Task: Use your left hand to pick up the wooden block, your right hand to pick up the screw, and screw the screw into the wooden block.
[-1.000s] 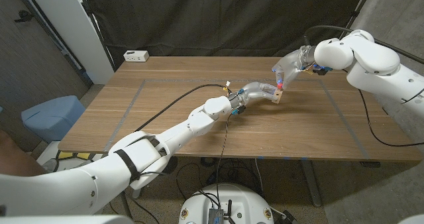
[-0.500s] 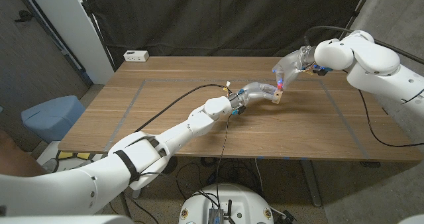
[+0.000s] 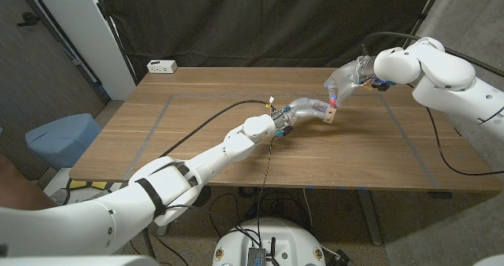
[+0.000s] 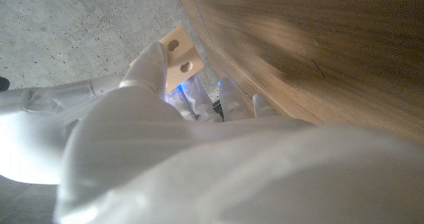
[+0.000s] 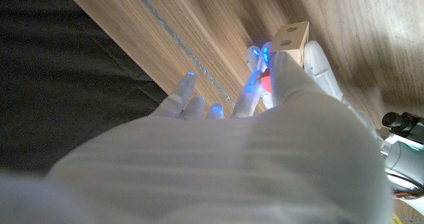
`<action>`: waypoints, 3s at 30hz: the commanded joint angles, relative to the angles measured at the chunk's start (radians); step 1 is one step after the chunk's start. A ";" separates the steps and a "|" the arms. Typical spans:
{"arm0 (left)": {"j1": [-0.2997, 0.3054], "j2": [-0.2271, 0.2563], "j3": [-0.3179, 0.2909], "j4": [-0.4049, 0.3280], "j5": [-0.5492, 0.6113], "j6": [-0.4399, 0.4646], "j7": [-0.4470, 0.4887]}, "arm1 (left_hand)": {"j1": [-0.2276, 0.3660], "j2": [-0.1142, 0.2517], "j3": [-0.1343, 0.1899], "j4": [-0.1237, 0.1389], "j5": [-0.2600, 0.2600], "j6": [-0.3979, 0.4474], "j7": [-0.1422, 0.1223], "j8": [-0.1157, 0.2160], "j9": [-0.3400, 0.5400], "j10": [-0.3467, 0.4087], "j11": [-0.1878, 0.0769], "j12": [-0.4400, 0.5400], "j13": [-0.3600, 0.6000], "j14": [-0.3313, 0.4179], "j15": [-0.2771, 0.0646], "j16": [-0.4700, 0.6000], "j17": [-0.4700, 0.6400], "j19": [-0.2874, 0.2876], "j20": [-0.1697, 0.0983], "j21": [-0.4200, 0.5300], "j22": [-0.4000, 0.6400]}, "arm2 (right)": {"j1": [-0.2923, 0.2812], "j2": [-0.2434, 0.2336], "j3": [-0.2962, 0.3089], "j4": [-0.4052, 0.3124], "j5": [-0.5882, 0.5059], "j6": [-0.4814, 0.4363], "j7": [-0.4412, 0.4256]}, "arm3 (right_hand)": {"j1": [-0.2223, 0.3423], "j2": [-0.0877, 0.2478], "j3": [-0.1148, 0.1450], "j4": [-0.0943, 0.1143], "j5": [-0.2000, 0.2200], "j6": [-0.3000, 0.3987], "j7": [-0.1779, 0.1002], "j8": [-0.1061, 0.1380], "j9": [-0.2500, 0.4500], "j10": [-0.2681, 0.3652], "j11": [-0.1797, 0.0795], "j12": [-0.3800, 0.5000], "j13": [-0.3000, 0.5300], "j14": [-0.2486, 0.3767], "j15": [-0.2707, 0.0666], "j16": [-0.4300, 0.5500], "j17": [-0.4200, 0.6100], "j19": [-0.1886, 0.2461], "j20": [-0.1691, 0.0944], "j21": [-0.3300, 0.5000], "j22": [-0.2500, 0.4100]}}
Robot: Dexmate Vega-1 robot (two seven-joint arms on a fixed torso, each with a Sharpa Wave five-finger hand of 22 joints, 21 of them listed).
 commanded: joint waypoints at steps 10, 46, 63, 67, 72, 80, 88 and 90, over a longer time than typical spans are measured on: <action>-0.003 -0.005 0.003 0.006 0.000 0.001 -0.003 | -0.044 0.042 0.034 0.023 0.008 0.041 0.005 0.009 0.017 0.010 0.001 0.009 0.003 0.007 -0.071 -0.003 0.001 0.002 0.003 0.007 0.006 | -0.017 -0.012 0.009 -0.013 -0.001 -0.017 -0.014 | 0.005 0.015 0.011 0.000 0.000 0.020 0.004 0.016 0.009 0.016 -0.001 0.005 0.002 0.014 -0.090 0.007 0.003 0.012 -0.073 0.005 0.002; -0.008 -0.011 0.007 0.018 0.001 -0.006 -0.014 | -0.048 0.044 0.038 0.021 0.008 0.041 0.009 0.007 0.017 0.009 0.001 0.009 0.002 0.011 -0.071 -0.002 0.001 0.003 0.003 0.007 0.006 | -0.015 -0.031 0.016 -0.052 -0.029 -0.019 0.049 | -0.038 -0.033 -0.007 0.002 0.004 -0.235 -0.048 -0.077 -0.002 -0.093 0.011 -0.030 0.005 -0.054 -0.047 -0.023 0.003 -0.052 0.017 -0.012 0.003; 0.000 -0.002 0.009 -0.008 0.004 0.003 -0.013 | -0.049 0.045 0.038 0.020 0.008 0.040 0.005 0.005 0.017 0.006 0.003 0.009 0.003 0.010 -0.070 -0.001 0.002 0.003 0.003 0.007 0.005 | 0.008 -0.009 0.005 -0.042 -0.044 0.012 0.072 | -0.047 -0.032 -0.009 0.002 0.008 -0.239 -0.048 -0.082 -0.010 -0.104 0.009 -0.024 0.006 -0.066 -0.046 -0.023 0.002 -0.067 0.022 -0.009 0.004; 0.001 -0.001 0.009 -0.010 0.003 0.005 -0.015 | -0.048 0.044 0.038 0.019 0.008 0.041 0.004 0.005 0.017 0.007 0.002 0.010 0.003 0.010 -0.070 -0.001 0.002 0.003 0.003 0.007 0.005 | 0.012 -0.006 0.004 -0.039 -0.044 0.017 0.076 | -0.042 -0.028 -0.006 -0.001 0.009 -0.214 -0.047 -0.071 -0.009 -0.096 0.006 -0.020 0.006 -0.063 -0.050 -0.020 0.000 -0.060 0.009 -0.005 0.004; 0.000 -0.001 0.009 -0.009 0.003 0.006 -0.016 | -0.050 0.045 0.038 0.020 0.007 0.040 0.007 0.005 0.017 0.008 0.002 0.010 0.003 0.010 -0.070 -0.001 0.002 0.003 0.003 0.007 0.005 | 0.015 -0.004 0.003 -0.037 -0.046 0.021 0.082 | -0.034 -0.025 -0.001 -0.004 0.009 -0.183 -0.047 -0.056 -0.008 -0.087 0.001 -0.016 0.006 -0.053 -0.052 -0.016 -0.001 -0.054 -0.008 -0.002 0.004; -0.001 -0.004 0.009 -0.002 0.001 0.003 -0.019 | -0.051 0.043 0.038 0.019 0.007 0.041 0.006 0.005 0.017 0.008 0.002 0.010 0.002 0.012 -0.070 -0.001 0.002 0.003 0.003 0.007 0.006 | 0.029 0.005 -0.005 -0.027 -0.049 0.032 0.098 | -0.029 -0.023 0.002 -0.006 0.009 -0.155 -0.047 -0.042 -0.006 -0.075 -0.004 -0.012 0.005 -0.045 -0.058 -0.012 -0.001 -0.048 -0.020 0.000 0.003; -0.002 -0.006 0.010 0.003 0.001 0.002 -0.021 | -0.053 0.044 0.038 0.020 0.007 0.044 0.008 0.006 0.017 0.009 0.001 0.011 0.002 0.011 -0.070 -0.001 0.002 0.003 0.003 0.007 0.006 | 0.040 0.013 -0.013 -0.011 -0.051 0.048 0.103 | -0.022 -0.019 0.006 -0.007 0.008 -0.134 -0.046 -0.031 -0.004 -0.066 -0.008 -0.009 0.005 -0.037 -0.062 -0.010 -0.002 -0.043 -0.030 0.001 0.003; -0.002 -0.006 0.010 0.002 0.001 0.004 -0.020 | -0.053 0.045 0.039 0.020 0.007 0.043 0.007 0.005 0.017 0.007 0.002 0.010 0.002 0.011 -0.070 -0.001 0.003 0.003 0.004 0.007 0.006 | 0.040 0.013 -0.013 -0.010 -0.052 0.049 0.103 | -0.020 -0.018 0.007 -0.007 0.008 -0.130 -0.047 -0.029 -0.004 -0.062 -0.006 -0.008 0.005 -0.036 -0.063 -0.009 -0.002 -0.042 -0.032 0.001 0.003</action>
